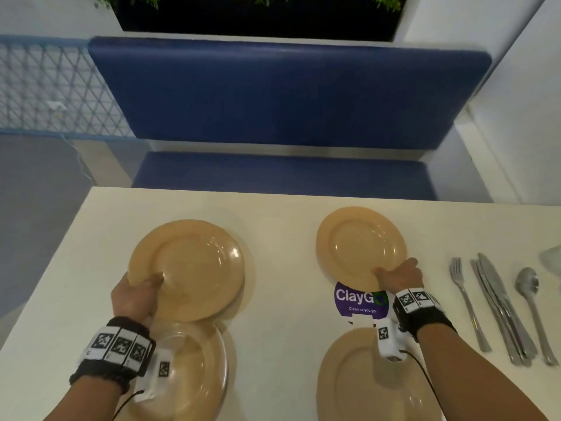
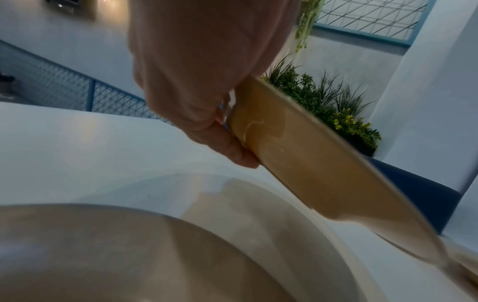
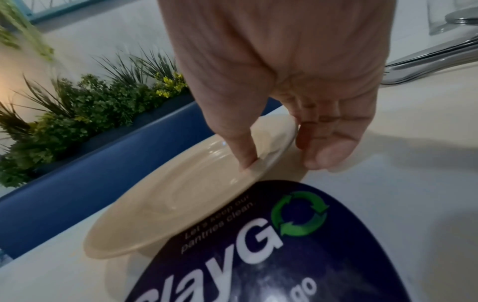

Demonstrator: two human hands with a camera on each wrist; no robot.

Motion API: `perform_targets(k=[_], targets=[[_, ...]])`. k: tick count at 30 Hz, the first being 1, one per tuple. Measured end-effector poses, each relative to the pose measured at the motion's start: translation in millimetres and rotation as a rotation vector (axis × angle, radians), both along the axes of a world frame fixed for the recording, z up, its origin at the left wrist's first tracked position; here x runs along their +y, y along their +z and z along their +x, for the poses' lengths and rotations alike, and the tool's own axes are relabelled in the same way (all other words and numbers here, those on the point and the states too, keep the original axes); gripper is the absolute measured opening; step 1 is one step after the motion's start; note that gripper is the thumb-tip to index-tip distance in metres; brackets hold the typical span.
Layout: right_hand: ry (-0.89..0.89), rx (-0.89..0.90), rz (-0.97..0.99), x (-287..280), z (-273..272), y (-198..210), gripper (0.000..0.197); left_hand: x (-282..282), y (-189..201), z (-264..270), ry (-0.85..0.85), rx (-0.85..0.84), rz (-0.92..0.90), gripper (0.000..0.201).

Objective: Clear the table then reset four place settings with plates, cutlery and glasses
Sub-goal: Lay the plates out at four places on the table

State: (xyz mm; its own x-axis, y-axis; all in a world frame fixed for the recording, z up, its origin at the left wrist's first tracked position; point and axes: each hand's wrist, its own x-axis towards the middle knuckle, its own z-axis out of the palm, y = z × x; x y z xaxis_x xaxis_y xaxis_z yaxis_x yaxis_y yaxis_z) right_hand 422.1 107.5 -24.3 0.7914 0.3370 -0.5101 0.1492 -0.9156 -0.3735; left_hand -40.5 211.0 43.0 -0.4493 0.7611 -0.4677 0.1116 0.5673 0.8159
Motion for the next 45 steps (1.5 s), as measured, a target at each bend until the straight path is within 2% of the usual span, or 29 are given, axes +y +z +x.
perform_targets(k=[4,9,15,21,27,30,33,36,38,41,43,45], targets=[[-0.038,0.01,0.017,-2.4,-2.9,-3.1,0.078,21.3,-8.0,15.0,-0.007,-0.06,0.033,0.045],[-0.041,0.026,0.019,-5.4,3.6,-1.8,0.083,31.2,-15.0,19.3,-0.029,-0.082,0.014,0.045],[-0.035,0.002,0.011,-3.4,1.4,1.1,0.071,28.7,-16.0,19.7,-0.042,-0.073,0.007,0.047],[-0.008,0.028,0.034,-3.0,3.3,1.1,0.076,30.6,-10.3,12.0,-0.042,-0.061,0.029,0.047],[0.012,0.036,0.079,-9.8,9.8,0.0,0.059,25.5,-6.8,12.8,-0.044,-0.079,0.042,0.046],[-0.003,0.051,0.071,-11.0,7.9,4.8,0.065,23.3,-6.3,11.5,-0.05,-0.097,0.037,0.048],[0.035,-0.099,0.045,-6.3,2.4,24.4,0.069,22.1,-6.7,6.4,-0.059,-0.112,0.028,0.049],[0.2,-0.267,0.239,15.9,-31.8,58.9,0.049,22.6,-6.1,3.1,-0.13,-0.144,-0.01,0.041],[0.4,-0.184,0.367,33.9,-76.6,76.2,0.038,24.0,-6.5,2.6,-0.187,-0.19,-0.046,0.037],[0.64,0.246,0.305,57.3,-158.5,78.3,0.054,27.8,-12.4,5.1,-0.27,-0.24,-0.073,0.04],[0.631,0.462,0.281,72.6,-200.8,62.8,0.052,35.1,-20.0,6.2,-0.275,-0.222,-0.064,0.035],[0.543,0.465,0.304,90.4,-221.3,41.8,0.034,49.5,-29.7,2.6,-0.24,-0.162,-0.061,0.029]])
